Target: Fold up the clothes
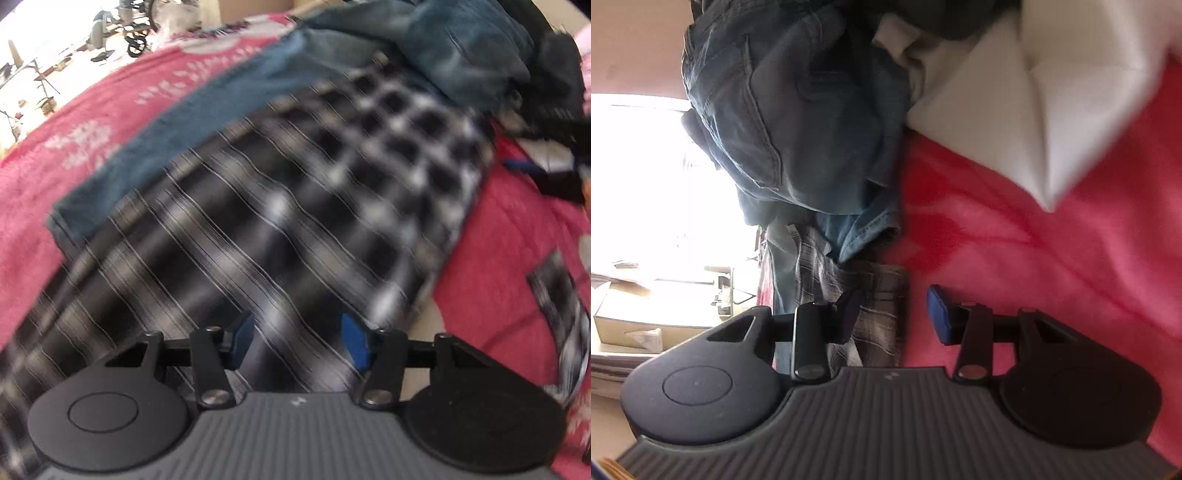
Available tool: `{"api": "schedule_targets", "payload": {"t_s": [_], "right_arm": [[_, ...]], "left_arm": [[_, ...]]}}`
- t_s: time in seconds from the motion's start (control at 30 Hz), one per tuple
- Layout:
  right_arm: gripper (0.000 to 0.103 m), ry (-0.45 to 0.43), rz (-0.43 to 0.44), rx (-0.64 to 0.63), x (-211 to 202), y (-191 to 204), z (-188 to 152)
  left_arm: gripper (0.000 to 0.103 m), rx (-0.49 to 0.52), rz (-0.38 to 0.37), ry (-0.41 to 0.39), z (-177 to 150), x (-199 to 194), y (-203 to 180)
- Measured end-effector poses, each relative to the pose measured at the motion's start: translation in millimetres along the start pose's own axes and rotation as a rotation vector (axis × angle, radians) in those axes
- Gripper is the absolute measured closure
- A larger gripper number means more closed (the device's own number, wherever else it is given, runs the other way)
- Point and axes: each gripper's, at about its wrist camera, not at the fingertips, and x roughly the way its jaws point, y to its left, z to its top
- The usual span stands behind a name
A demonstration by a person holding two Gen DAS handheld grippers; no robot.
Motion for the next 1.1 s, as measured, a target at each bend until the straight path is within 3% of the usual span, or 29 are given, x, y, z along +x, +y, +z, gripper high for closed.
{"api": "schedule_targets", "payload": {"t_s": [0.03,0.1,0.2,0.27,0.37,0.47,0.5,0.6,0.67,0.7,0.8,0.9,1.0,1.1], "right_arm": [[0.082,0.014,0.007,-0.015,5.8,4.7,1.8],[0.101,0.005,-0.006,-0.065,7.9,17.3,1.6],[0.103,-0.116,0.002,-0.221,-13.2,53.2,-2.1],[0.103,-0.176,-0.076,-0.341,-24.6,75.8,-6.0],[0.103,-0.174,-0.231,-0.407,-23.4,74.2,-3.3],[0.097,-0.088,-0.188,-0.281,-12.3,51.8,3.1],[0.092,-0.062,-0.165,-0.235,-9.0,44.4,4.5],[0.063,-0.024,-0.109,-0.183,3.2,33.2,2.7],[0.073,-0.002,-0.078,-0.182,13.4,30.2,0.7],[0.102,-0.008,-0.081,-0.203,15.5,32.9,-0.8],[0.102,-0.094,-0.092,-0.295,0.5,57.2,-11.0],[0.102,-0.178,-0.213,-0.429,-8.1,82.0,-28.0],[0.097,-0.184,-0.355,-0.477,9.6,74.6,-28.2],[0.095,-0.227,-0.345,-0.414,9.4,43.7,-16.9]], "left_arm": [[0.052,-0.004,0.008,0.006,-2.2,2.9,-1.7],[0.054,0.000,0.024,0.021,-5.5,7.5,-3.7],[0.054,0.005,0.032,0.032,-10.0,9.0,-4.7],[0.054,0.015,0.034,0.039,-13.0,9.5,-5.5],[0.054,0.029,0.035,0.043,-15.4,9.3,-6.5],[0.054,0.023,0.032,0.041,-17.2,9.5,-5.7],[0.054,0.022,0.032,0.040,-18.3,10.1,-5.8],[0.053,0.024,0.037,0.035,-21.2,11.5,-7.6],[0.053,0.022,0.039,0.033,-22.5,11.5,-8.5],[0.053,0.021,0.039,0.032,-23.1,11.5,-9.0],[0.053,0.018,0.039,0.034,-24.6,10.9,-9.9],[0.053,0.017,0.037,0.036,-26.1,11.1,-10.7],[0.053,0.026,0.037,0.042,-26.8,11.6,-12.3],[0.052,0.029,0.034,0.042,-28.6,11.6,-13.2]]}}
